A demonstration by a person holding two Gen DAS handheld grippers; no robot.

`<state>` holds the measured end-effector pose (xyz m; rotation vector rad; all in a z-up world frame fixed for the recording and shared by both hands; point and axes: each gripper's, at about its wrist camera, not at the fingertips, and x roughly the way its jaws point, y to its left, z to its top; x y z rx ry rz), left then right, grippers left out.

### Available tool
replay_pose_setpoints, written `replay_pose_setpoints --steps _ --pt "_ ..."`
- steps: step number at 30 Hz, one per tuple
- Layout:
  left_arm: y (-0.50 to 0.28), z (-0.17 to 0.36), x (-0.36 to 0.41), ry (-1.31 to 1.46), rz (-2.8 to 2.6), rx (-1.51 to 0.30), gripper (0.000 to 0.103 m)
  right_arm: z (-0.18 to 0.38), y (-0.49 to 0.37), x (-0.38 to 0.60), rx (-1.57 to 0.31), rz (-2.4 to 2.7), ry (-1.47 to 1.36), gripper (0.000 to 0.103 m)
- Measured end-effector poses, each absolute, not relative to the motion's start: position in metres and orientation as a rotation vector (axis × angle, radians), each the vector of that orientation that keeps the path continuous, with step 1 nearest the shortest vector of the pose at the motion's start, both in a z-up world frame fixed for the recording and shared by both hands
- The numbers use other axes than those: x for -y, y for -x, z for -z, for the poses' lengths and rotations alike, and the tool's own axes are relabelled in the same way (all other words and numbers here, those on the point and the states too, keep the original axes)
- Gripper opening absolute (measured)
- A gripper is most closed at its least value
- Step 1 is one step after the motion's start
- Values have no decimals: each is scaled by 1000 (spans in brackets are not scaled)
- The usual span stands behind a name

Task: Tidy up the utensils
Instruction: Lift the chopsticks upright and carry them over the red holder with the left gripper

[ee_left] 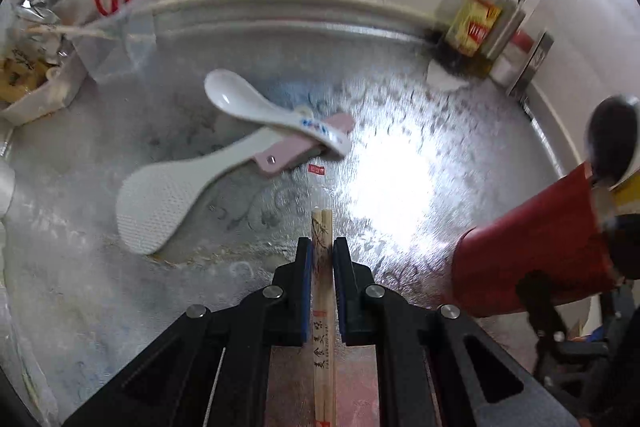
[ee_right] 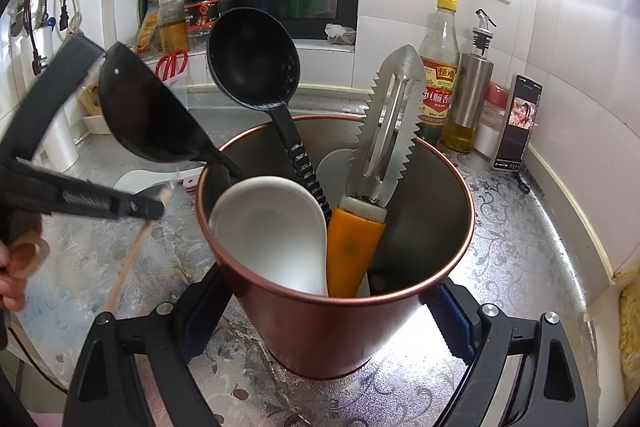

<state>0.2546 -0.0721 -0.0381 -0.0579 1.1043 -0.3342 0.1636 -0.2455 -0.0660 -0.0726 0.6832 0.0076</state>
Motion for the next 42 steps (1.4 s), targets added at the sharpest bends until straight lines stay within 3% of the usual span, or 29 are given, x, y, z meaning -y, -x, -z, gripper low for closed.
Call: replay_pose_setpoints --steps 12,28,42 --pt "-234 -30 50 77 343 -919 11 65 -162 245 -682 -7 74 93" --pt "-212 -70 49 45 377 -802 11 66 -162 244 -686 -8 73 93" --pt "-191 -139 53 33 451 -610 10 68 -167 243 -691 -14 77 93"
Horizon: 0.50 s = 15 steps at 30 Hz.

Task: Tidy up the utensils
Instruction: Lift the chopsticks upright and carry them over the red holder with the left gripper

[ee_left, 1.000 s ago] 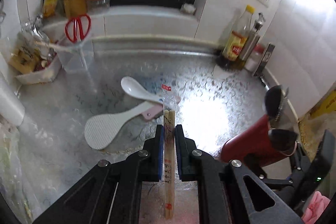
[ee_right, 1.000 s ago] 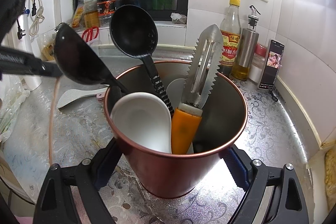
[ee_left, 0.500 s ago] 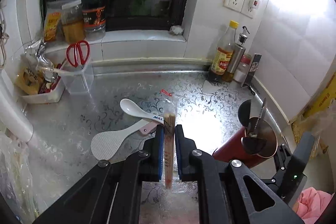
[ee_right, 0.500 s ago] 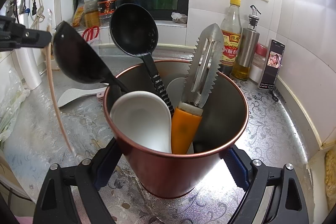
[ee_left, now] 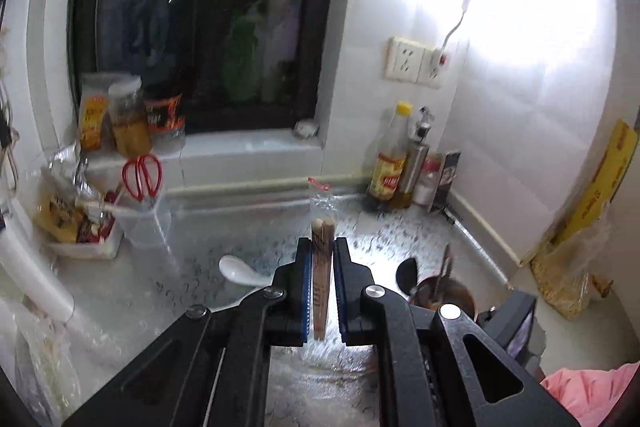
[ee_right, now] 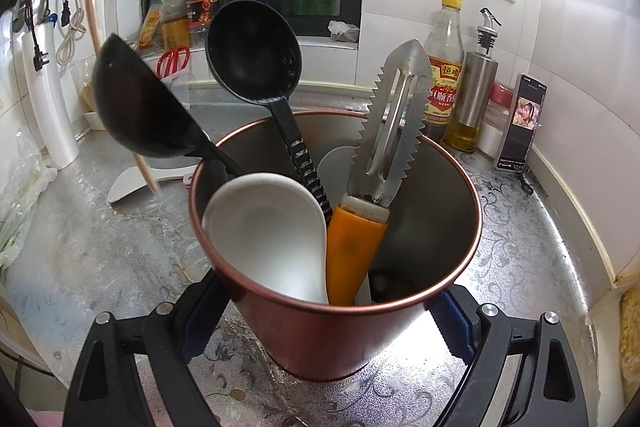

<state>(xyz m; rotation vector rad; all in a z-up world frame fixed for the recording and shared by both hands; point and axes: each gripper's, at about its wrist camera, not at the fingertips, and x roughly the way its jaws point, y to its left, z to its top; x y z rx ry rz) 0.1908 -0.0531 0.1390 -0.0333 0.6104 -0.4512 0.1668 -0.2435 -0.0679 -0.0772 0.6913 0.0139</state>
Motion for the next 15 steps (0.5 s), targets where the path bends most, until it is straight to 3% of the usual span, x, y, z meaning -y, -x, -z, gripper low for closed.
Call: replay_pose_setpoints --steps 15 --pt "-178 -213 82 -40 585 -425 10 67 -170 245 -688 -18 75 93"
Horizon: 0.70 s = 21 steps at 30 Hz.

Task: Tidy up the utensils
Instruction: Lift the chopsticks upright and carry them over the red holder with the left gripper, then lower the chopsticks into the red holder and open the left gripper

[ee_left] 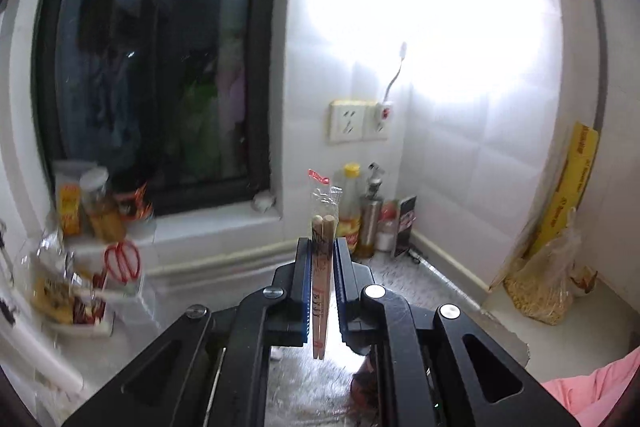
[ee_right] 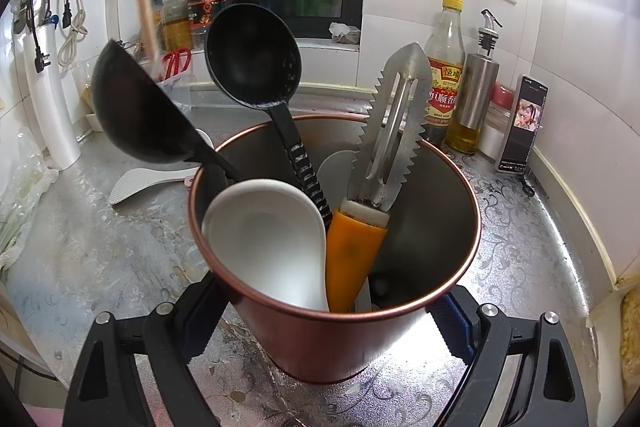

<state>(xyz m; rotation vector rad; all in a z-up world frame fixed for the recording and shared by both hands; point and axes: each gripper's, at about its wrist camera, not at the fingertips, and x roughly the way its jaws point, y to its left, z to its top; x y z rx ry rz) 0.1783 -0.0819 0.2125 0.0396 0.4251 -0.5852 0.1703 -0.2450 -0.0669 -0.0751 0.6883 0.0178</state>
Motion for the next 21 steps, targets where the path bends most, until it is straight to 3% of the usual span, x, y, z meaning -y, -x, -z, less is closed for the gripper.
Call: replay_pose_setpoints --steps 6,21 --pt "-174 -225 106 -70 662 -392 10 67 -171 245 -688 -18 76 93" --pt "-185 -189 150 -98 760 -488 10 66 -172 244 -688 -17 76 93"
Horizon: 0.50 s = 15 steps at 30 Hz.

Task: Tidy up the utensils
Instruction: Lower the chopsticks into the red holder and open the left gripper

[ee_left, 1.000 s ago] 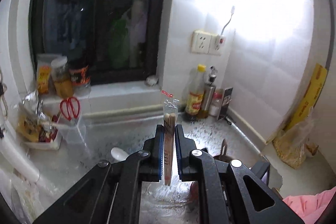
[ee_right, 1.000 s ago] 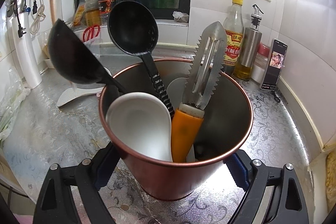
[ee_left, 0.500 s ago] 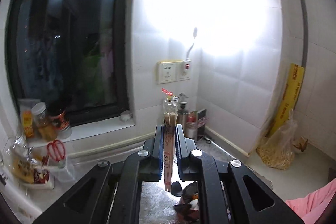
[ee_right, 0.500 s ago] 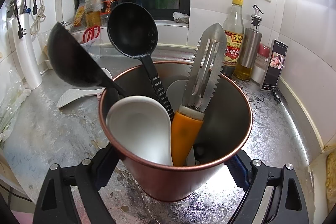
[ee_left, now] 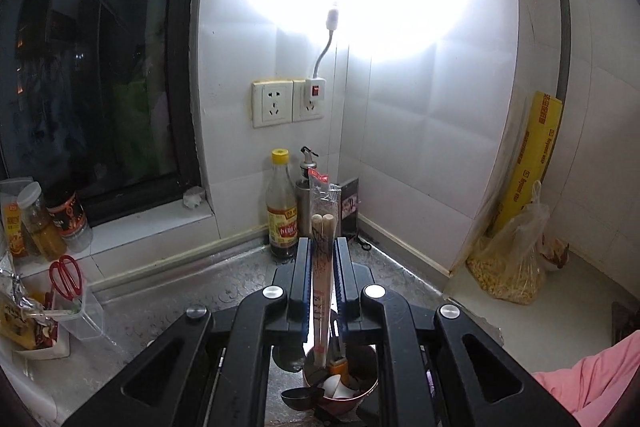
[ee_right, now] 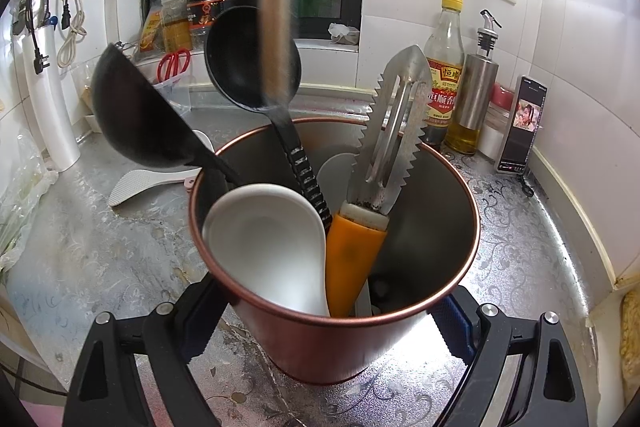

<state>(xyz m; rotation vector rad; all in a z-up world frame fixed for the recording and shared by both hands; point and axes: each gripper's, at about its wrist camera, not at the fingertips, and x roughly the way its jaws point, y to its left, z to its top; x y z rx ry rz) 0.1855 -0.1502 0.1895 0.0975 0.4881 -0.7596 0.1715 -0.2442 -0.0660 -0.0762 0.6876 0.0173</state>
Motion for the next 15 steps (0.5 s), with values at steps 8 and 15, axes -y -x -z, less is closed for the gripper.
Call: replay_pose_setpoints --steps 8,15 --pt "-197 -167 154 -85 747 -565 10 65 -171 244 -688 -17 77 93" --pt "-205 -141 156 -76 729 -643 10 65 -171 244 -687 -17 77 93"
